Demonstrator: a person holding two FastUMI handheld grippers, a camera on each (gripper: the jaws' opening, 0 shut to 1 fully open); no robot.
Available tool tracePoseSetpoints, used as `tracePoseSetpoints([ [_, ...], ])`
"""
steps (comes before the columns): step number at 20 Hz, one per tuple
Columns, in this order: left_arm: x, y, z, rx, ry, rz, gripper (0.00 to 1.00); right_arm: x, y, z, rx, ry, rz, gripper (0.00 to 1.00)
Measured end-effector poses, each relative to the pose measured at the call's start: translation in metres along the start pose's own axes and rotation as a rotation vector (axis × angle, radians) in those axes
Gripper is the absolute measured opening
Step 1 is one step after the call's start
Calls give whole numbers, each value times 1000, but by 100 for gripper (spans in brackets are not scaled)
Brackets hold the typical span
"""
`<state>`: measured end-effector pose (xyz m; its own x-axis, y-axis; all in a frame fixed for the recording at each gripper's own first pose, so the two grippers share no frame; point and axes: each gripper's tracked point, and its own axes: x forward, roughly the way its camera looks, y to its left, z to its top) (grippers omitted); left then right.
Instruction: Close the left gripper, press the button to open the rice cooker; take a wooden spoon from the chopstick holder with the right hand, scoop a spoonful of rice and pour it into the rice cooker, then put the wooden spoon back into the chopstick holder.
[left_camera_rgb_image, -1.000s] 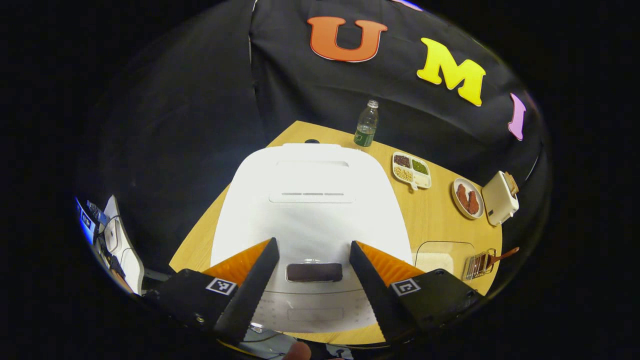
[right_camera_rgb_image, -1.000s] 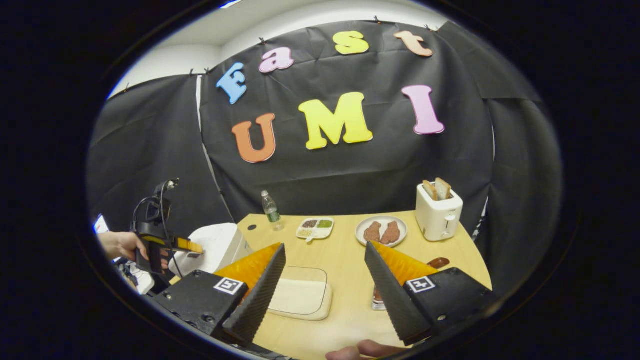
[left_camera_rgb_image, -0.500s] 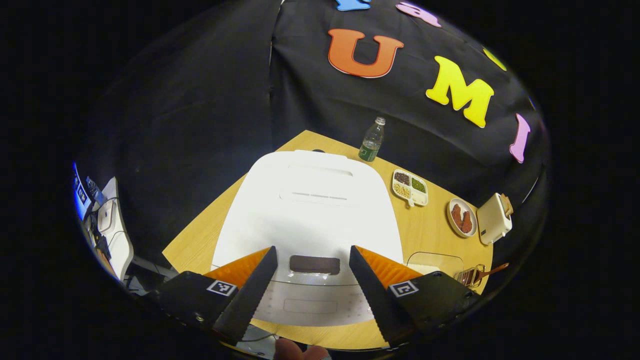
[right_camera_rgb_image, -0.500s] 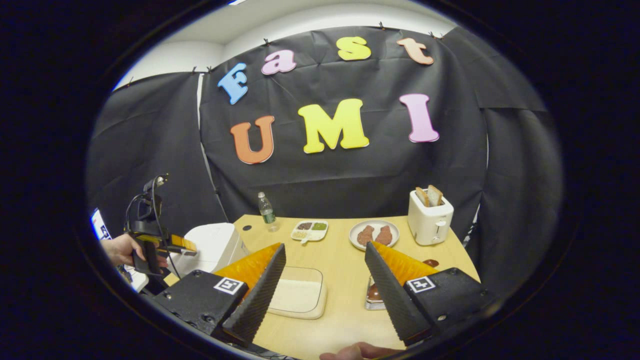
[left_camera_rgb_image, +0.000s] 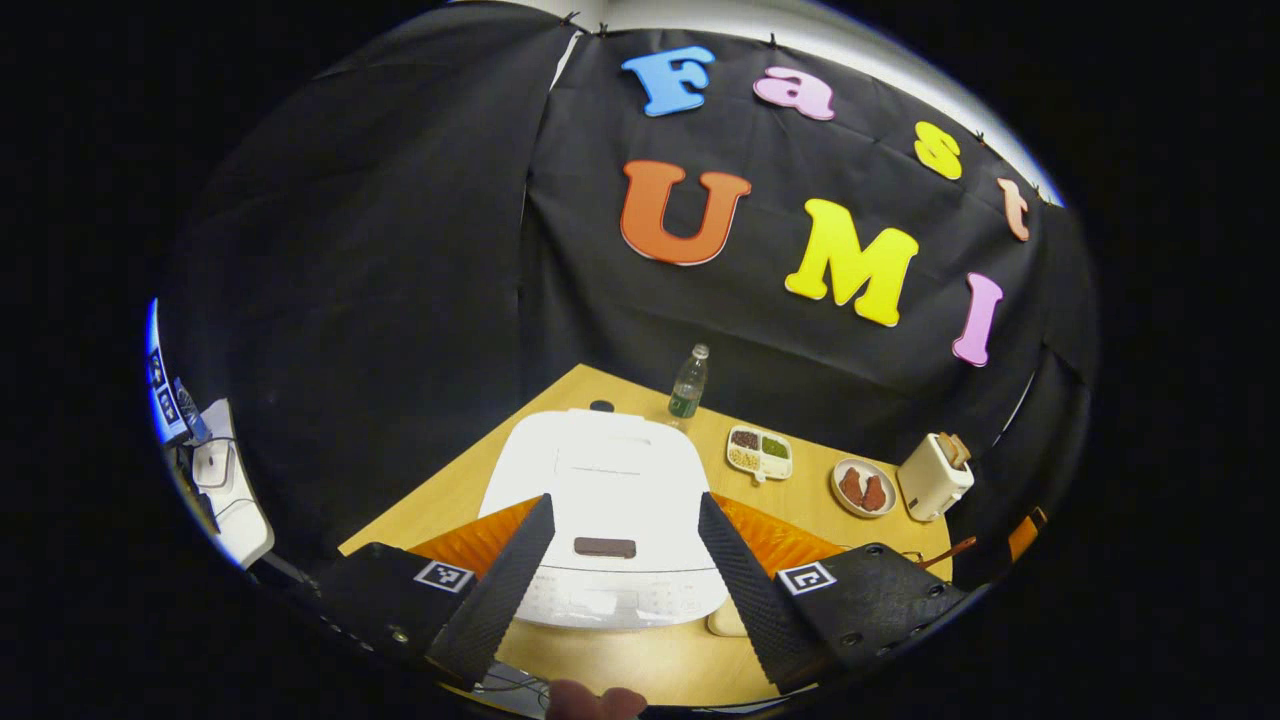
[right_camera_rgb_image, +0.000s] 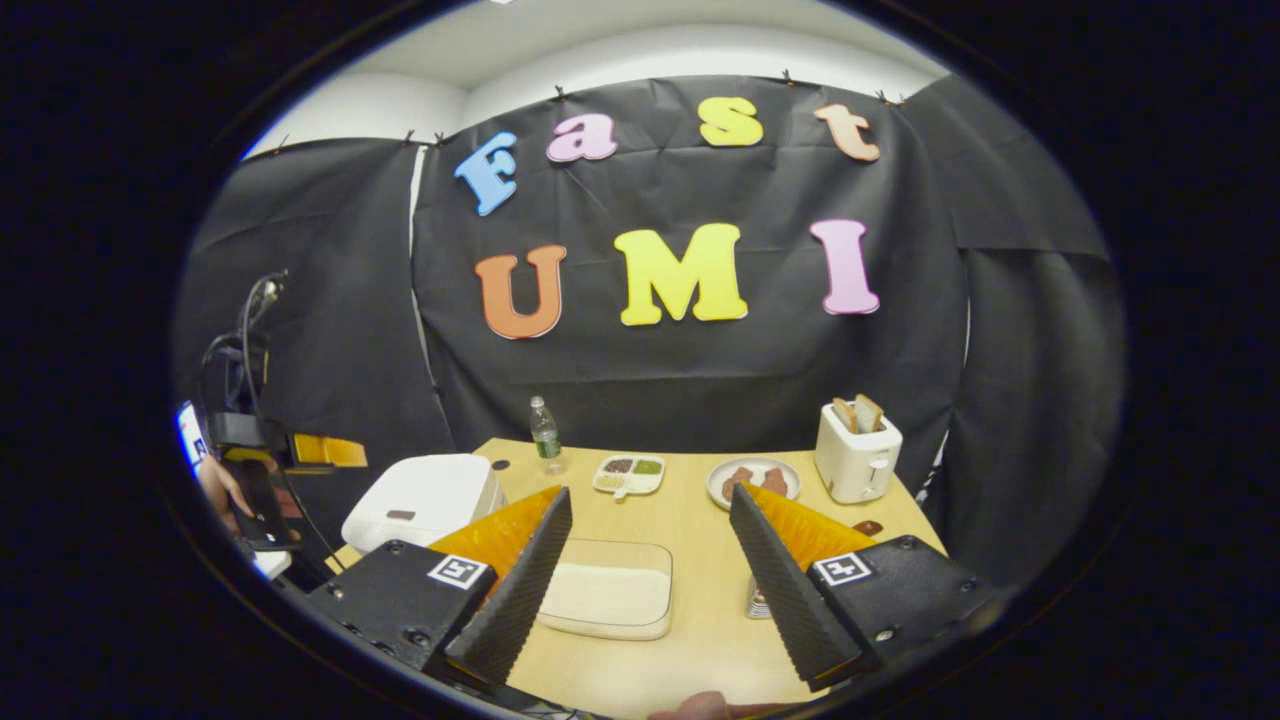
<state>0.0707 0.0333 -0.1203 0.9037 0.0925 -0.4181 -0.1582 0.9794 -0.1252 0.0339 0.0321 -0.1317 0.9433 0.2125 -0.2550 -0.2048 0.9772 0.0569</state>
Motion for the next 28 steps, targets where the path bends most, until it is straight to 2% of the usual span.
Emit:
tracePoseSetpoints([
  [6,-53,-23,48,121,-205,-102,95,-37,19,24,-44,-74,-99,100],
  [7,-61,-29,56,137,-240,-129,95,-42,20,30,-39,-89,-111,96],
  [8,-69,-36,66,156,-277,-152,95,-47,21,36,-35,-100,-122,100],
  [10,-88,-46,79,203,-338,-187,95,-58,25,48,-27,-119,-132,96],
  [14,-132,-74,90,202,-410,-283,94,-83,29,79,-19,-201,-162,96],
  [15,-140,-81,88,198,-409,-300,94,-89,31,82,-20,-208,-158,100],
  [19,-167,-93,81,220,-434,-298,94,-114,32,94,-14,-256,-145,96],
  [20,-178,-98,80,222,-445,-298,94,-119,32,92,-13,-255,-141,100],
  [22,-198,-108,71,229,-443,-302,94,-133,27,87,-3,-239,-137,100],
  [23,-213,-109,63,232,-450,-300,94,-141,26,86,4,-247,-130,96],
  [25,-220,-112,58,238,-442,-289,94,-158,16,78,-5,-248,-132,96],
  [26,-229,-111,49,240,-433,-283,94,-165,12,72,-7,-245,-132,100],
  [28,-248,-111,41,252,-439,-276,94,-180,8,64,-6,-244,-131,100],
])
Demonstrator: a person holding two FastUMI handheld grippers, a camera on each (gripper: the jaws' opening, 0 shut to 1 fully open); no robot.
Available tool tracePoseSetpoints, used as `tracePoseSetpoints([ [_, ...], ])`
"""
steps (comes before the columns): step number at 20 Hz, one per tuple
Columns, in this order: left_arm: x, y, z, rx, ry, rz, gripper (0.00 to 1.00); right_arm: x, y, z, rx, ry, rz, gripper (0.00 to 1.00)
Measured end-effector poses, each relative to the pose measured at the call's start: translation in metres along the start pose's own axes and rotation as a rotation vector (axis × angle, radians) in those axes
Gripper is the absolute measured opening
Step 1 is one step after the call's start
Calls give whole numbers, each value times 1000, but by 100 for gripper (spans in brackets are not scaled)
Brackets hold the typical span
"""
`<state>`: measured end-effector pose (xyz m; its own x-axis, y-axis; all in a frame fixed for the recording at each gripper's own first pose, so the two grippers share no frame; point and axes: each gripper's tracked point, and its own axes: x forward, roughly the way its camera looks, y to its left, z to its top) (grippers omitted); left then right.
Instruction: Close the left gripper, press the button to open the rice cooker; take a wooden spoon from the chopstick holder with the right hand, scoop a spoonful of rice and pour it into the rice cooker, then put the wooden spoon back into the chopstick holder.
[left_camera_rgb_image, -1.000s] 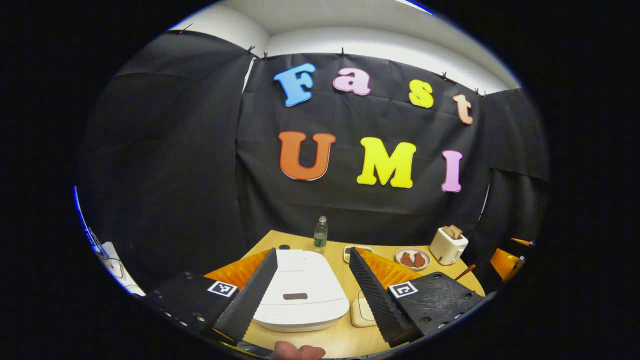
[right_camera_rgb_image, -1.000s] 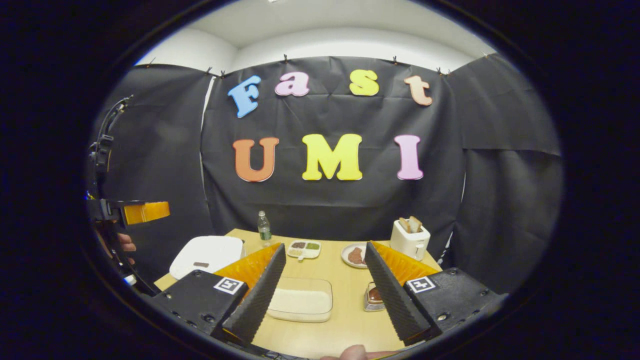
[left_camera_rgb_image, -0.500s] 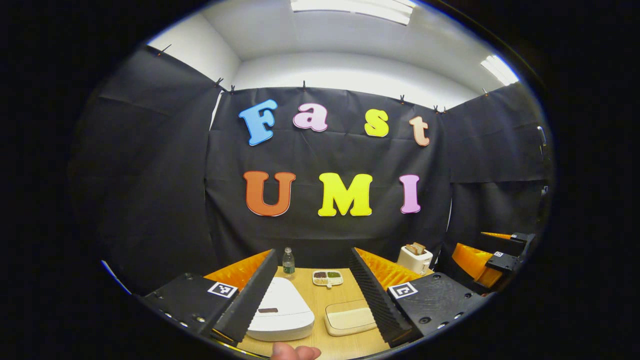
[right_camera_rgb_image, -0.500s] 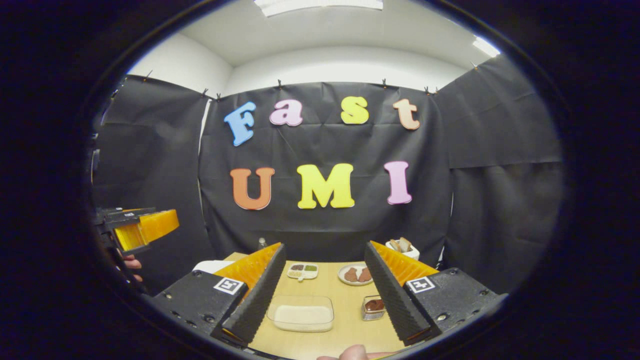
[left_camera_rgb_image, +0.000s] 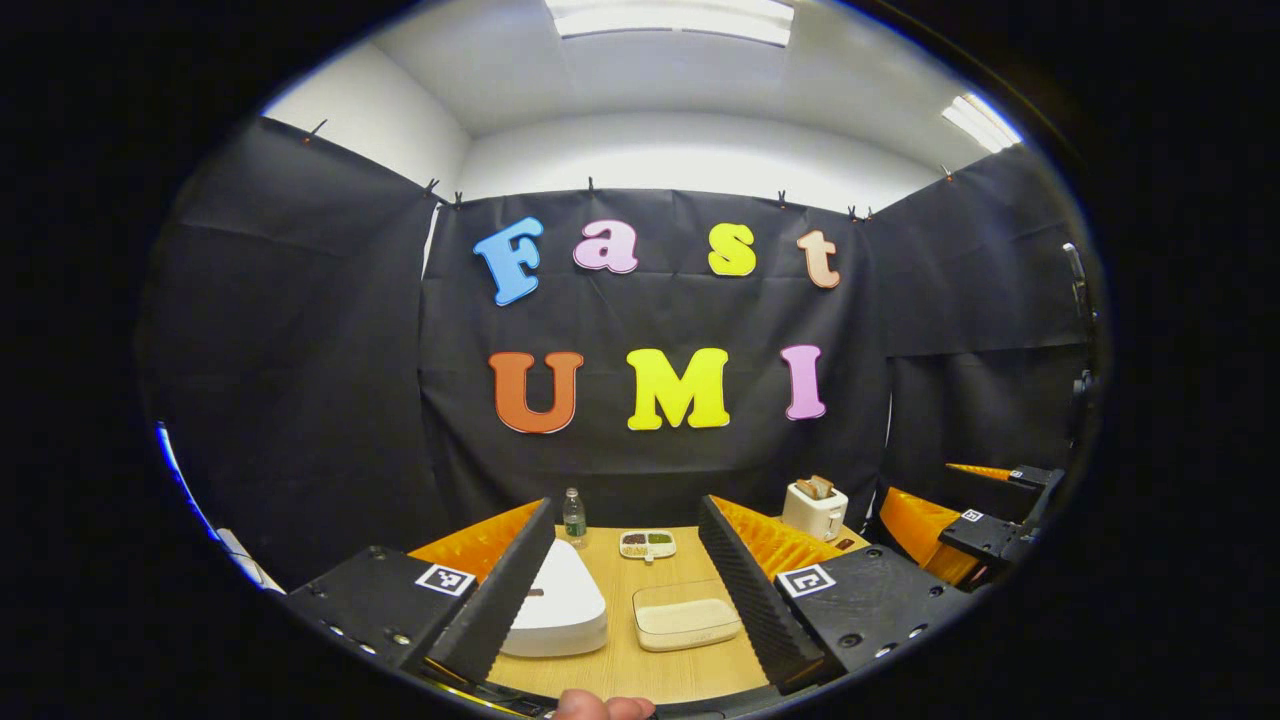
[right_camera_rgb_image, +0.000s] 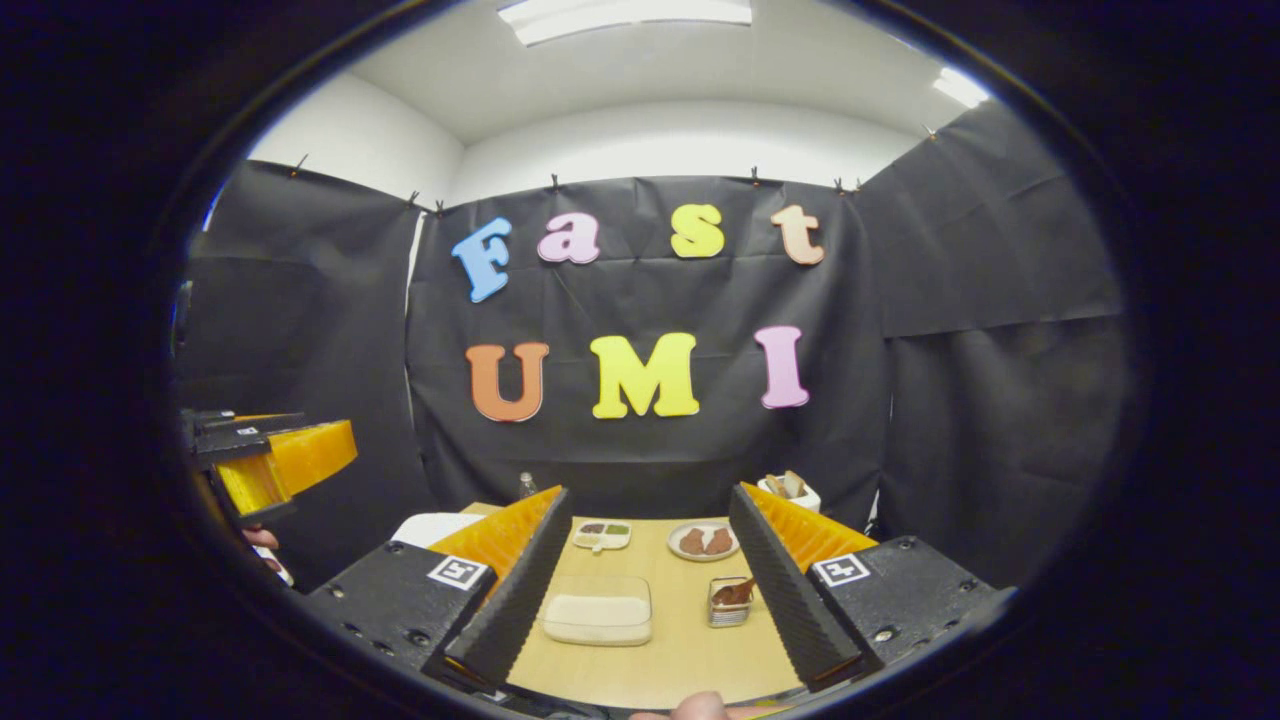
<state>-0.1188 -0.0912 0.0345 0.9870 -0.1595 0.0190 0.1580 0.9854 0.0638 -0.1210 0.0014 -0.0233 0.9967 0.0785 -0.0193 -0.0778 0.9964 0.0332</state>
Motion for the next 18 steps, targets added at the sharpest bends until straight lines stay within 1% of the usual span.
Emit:
tracePoseSetpoints([
  [1,-8,-3,0,3,-2,4,94,-7,-1,-1,0,1,4,96],
  [2,-15,-7,-2,-1,1,5,94,-14,-2,-3,-2,4,10,100],
  [4,-25,-13,-5,-11,8,5,94,-26,-6,0,-12,7,11,100],
  [5,-28,-16,-4,-12,4,-2,94,-32,-9,5,-14,-4,4,96],
  [6,-31,-21,-5,-14,5,-14,94,-37,-10,9,-9,-15,-3,96],
  [7,-32,-25,-4,-9,2,-27,94,-43,-11,9,-4,-21,-12,100],
  [8,-34,-26,-2,0,-2,-33,94,-47,-14,8,0,-23,-24,96],
  [9,-35,-25,-3,11,-8,-36,94,-51,-15,7,0,-26,-31,96],
  [10,-37,-25,-5,24,-11,-40,94,-52,-16,7,-1,-30,-38,100],
  [12,-39,-24,-4,43,-22,-51,94,-55,-17,2,-1,-23,-54,100],
  [13,-39,-25,-6,40,-20,-63,95,-55,-18,1,0,-19,-61,96],
  [14,-38,-26,-5,38,-21,-73,95,-55,-18,2,0,-16,-68,100],
  [18,-32,-18,1,28,-43,-75,95,-56,-13,4,-9,-23,-88,100],
])
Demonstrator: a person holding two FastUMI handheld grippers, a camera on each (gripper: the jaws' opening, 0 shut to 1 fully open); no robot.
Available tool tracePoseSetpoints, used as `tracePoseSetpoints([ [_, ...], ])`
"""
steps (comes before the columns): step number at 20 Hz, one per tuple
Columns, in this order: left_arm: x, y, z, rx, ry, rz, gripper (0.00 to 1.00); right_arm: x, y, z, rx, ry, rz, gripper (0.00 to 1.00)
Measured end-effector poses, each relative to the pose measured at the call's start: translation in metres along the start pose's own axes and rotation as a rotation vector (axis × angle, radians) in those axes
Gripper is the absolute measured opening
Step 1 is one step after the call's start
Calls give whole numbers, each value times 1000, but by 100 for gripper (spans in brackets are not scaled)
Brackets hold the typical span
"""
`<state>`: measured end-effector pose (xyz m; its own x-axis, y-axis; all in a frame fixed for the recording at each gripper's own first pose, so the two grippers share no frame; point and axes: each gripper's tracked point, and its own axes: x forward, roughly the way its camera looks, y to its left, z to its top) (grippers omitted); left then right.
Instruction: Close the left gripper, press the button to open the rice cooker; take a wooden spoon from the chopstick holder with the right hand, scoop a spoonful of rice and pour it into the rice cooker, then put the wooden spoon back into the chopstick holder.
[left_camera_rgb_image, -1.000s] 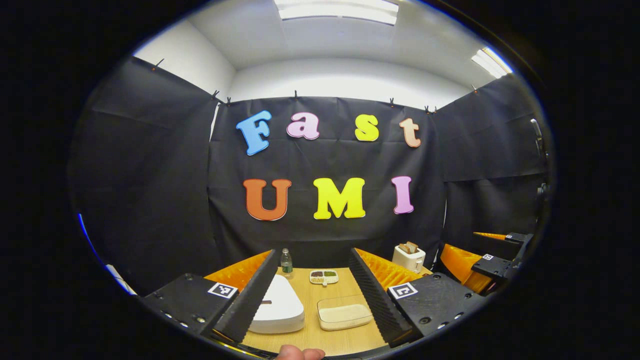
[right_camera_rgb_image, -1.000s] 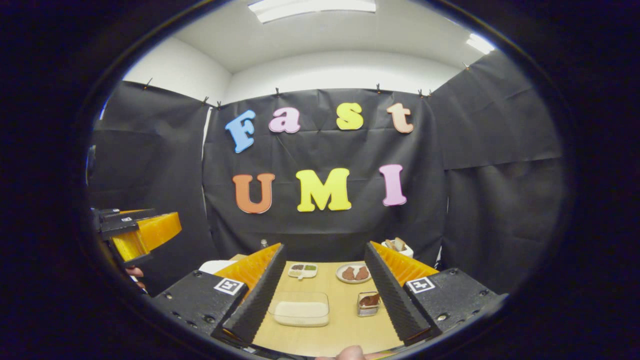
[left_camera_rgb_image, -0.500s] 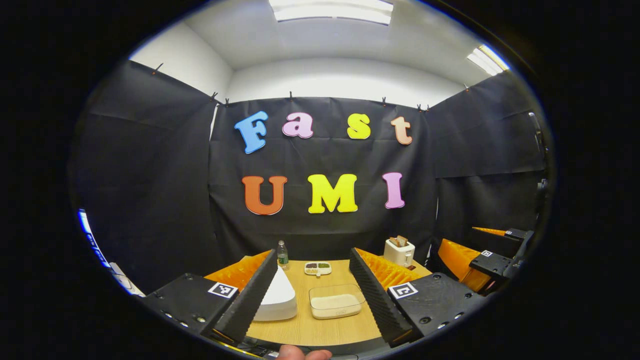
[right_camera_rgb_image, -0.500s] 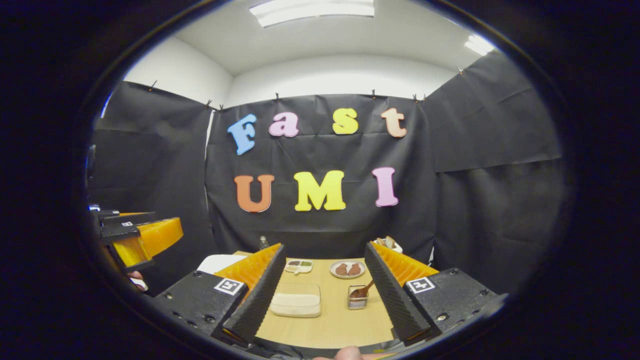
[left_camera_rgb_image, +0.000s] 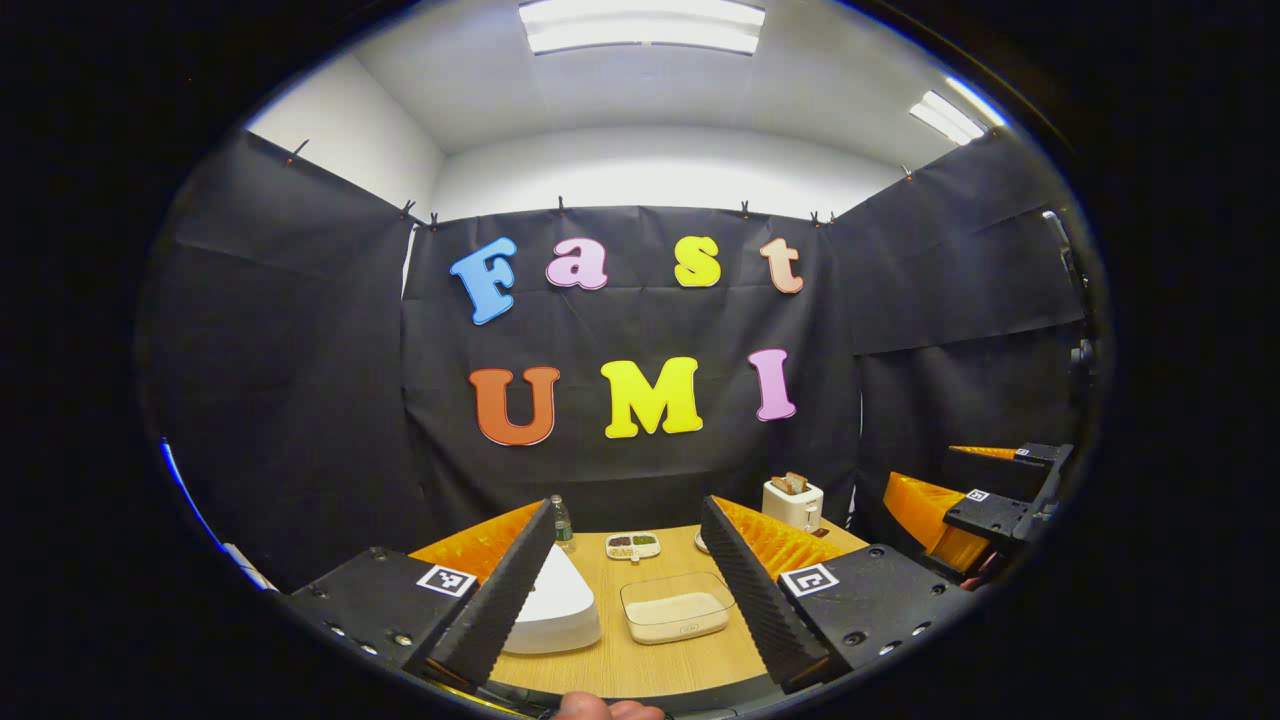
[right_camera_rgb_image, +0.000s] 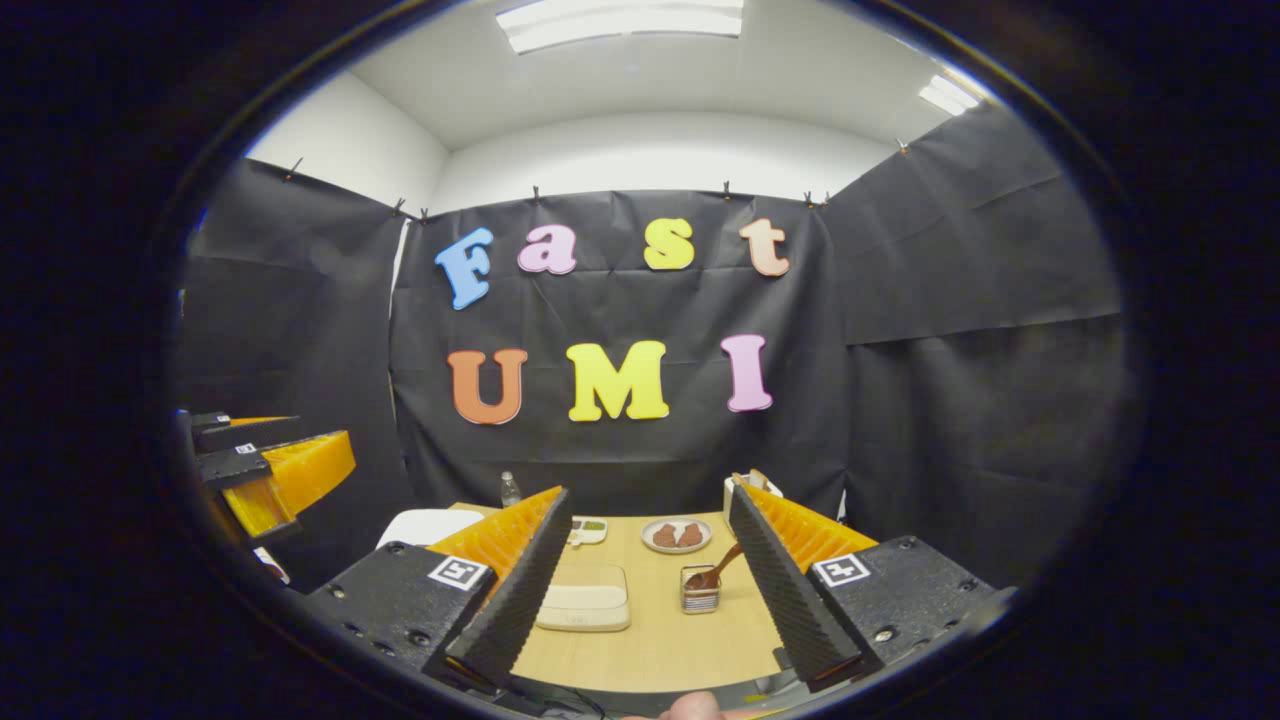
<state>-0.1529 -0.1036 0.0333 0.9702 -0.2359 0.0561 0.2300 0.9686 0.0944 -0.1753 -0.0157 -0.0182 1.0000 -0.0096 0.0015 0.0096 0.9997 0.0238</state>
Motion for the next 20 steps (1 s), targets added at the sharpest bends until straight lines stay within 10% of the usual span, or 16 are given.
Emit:
tracePoseSetpoints([
  [20,3,14,-5,-9,-8,-1,96,2,8,-5,7,12,-31,100],
])
